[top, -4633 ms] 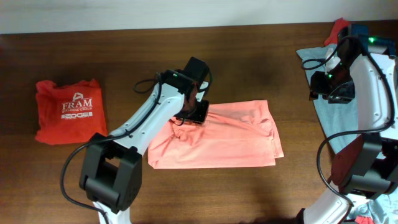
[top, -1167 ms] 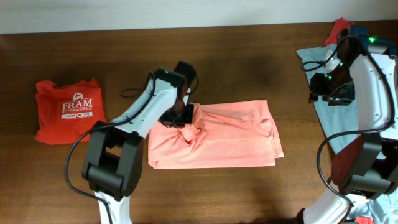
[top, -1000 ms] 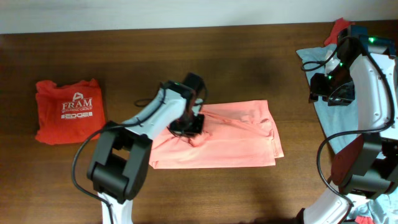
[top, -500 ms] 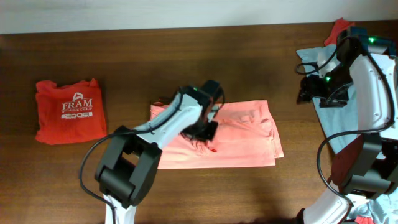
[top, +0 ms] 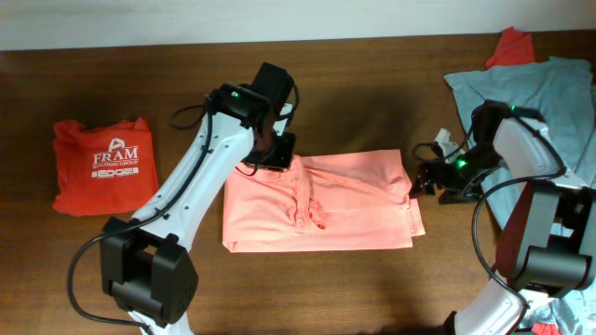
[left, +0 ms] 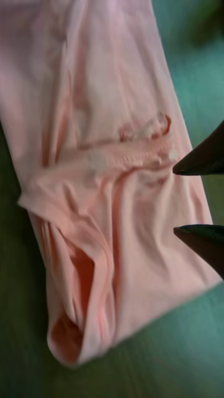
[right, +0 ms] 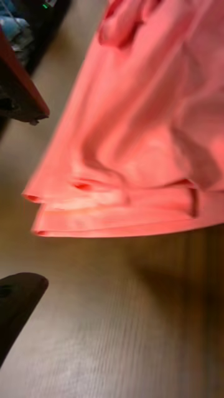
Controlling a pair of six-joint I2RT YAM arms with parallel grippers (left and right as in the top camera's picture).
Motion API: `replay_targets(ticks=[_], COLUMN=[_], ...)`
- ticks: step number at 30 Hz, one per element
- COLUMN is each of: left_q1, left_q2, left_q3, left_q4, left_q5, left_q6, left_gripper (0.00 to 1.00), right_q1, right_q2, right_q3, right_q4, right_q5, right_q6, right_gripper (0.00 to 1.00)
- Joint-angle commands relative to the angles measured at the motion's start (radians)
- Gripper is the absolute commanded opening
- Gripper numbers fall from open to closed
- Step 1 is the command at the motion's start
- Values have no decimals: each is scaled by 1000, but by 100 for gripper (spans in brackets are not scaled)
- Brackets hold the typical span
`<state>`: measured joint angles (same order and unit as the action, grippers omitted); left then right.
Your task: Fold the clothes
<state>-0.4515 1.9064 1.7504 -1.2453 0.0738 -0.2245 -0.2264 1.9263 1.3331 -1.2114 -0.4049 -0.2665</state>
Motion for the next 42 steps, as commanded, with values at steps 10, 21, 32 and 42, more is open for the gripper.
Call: replay_targets(ticks=[10,21,32,42], left_q1=[16,71,252,315], left_q2=[-1,-2,-37,-39], left_q3=[1,1,1,1], left_q4=[-16,-66,-81,-80], left_q5=[-54,-105,-123,-124], left_q6=[13,14,13,14], left_gripper=[28,27,27,28], right_q1=[126,172,-28,113], right_q2=[9,27,13,10], right_q3=[-168,-168,-49,253], right_q4=[251,304,187,-96], right_q5=[-40,-12,137,156], right_q6=[51,171,205,219], right_gripper=[88,5,4,4])
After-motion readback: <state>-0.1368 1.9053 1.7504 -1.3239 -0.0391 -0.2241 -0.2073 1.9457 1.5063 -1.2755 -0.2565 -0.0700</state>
